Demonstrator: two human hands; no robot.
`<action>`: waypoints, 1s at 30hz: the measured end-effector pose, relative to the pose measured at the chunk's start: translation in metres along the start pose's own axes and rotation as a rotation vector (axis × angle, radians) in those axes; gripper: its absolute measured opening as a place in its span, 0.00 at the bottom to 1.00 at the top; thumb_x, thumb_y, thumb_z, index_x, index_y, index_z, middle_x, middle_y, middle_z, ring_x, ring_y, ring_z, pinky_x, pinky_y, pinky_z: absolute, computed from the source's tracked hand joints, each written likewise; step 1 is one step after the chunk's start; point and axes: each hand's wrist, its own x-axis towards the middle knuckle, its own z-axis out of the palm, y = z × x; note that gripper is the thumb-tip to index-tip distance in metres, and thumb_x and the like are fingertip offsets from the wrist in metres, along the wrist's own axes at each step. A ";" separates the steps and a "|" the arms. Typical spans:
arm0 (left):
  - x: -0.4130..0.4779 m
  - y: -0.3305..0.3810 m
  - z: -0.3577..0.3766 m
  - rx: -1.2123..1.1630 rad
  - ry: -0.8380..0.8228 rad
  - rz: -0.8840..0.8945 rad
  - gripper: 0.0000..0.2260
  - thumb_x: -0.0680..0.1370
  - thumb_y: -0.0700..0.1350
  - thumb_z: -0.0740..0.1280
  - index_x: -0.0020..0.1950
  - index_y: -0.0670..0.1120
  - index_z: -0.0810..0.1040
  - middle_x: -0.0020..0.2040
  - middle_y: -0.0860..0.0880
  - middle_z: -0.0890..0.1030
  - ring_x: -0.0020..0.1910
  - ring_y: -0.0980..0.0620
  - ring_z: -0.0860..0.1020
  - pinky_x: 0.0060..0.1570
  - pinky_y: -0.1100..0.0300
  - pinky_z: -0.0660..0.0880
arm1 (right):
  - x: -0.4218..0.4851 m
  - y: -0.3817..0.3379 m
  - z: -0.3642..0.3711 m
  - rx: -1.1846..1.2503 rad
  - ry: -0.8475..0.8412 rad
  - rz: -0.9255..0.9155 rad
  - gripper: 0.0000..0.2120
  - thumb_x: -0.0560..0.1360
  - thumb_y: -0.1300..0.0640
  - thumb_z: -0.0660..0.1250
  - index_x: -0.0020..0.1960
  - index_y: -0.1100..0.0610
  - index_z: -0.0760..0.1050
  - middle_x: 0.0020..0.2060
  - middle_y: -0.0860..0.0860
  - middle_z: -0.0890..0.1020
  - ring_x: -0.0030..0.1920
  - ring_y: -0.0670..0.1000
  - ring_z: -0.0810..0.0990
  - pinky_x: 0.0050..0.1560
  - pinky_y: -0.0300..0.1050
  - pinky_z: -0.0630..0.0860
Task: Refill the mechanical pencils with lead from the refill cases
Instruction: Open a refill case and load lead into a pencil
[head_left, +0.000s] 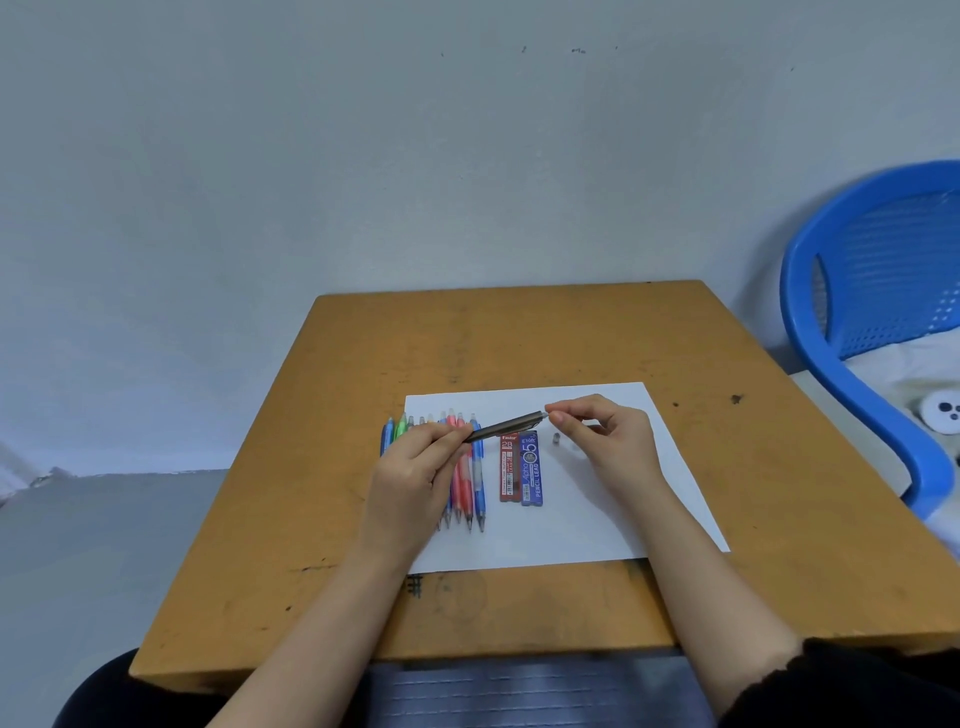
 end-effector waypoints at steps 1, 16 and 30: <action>0.000 0.000 0.000 -0.002 0.002 0.005 0.12 0.77 0.41 0.64 0.54 0.37 0.82 0.45 0.44 0.83 0.46 0.55 0.76 0.55 0.77 0.67 | 0.000 0.000 0.000 -0.003 -0.002 -0.002 0.06 0.73 0.61 0.71 0.43 0.50 0.82 0.42 0.48 0.82 0.39 0.36 0.77 0.39 0.28 0.72; 0.000 0.001 0.000 -0.002 0.021 -0.014 0.12 0.78 0.42 0.64 0.54 0.37 0.82 0.46 0.44 0.83 0.47 0.55 0.77 0.57 0.76 0.67 | 0.003 0.008 -0.005 -0.094 0.123 0.061 0.05 0.75 0.58 0.69 0.41 0.51 0.80 0.40 0.43 0.81 0.39 0.41 0.75 0.38 0.31 0.69; -0.001 0.001 -0.001 -0.009 0.022 -0.016 0.12 0.77 0.42 0.64 0.54 0.37 0.82 0.46 0.43 0.83 0.47 0.54 0.76 0.56 0.77 0.67 | 0.005 0.019 -0.003 -0.597 0.009 0.066 0.04 0.74 0.57 0.70 0.41 0.53 0.81 0.44 0.47 0.76 0.51 0.45 0.67 0.45 0.38 0.61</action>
